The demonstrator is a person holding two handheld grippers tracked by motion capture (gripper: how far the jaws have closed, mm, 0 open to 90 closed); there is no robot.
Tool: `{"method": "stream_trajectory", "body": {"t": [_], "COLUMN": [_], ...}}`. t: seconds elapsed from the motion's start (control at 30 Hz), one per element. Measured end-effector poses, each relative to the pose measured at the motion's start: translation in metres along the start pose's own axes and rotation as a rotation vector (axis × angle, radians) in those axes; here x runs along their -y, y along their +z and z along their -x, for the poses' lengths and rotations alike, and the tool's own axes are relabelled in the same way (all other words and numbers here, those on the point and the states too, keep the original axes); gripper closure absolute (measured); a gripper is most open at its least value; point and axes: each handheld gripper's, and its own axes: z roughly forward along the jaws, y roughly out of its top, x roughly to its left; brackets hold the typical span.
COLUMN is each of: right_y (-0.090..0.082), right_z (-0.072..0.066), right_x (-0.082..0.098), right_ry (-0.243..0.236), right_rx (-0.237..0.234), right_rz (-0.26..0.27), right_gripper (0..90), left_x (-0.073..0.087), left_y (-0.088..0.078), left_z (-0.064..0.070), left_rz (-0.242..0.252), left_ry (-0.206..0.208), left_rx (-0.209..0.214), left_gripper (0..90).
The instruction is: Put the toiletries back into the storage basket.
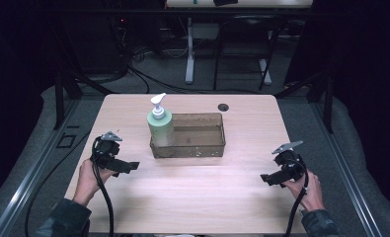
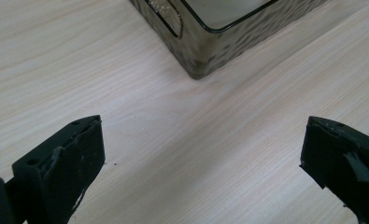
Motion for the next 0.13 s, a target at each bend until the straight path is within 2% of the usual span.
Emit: {"method": "stream_trajectory", "body": {"t": [0.07,0.13], "right_y": [0.0017,0.0033], "right_z": [-0.0001,-0.0001], "right_x": [0.0006,0.0009], "right_ry": [0.002,-0.005], "right_rx": [-0.001,0.005], "right_rz": [-0.004,-0.009], "right_gripper": [0.0,0.0], "left_x": [0.0027,0.0055], "left_y": [0.0047,0.0093], "left_z": [-0.0036,-0.0087], "left_rz": [-0.027,-0.032], "left_ry": [0.007,-0.012], "left_rx": [0.0,0.022], "left_gripper": [0.0,0.0]}}
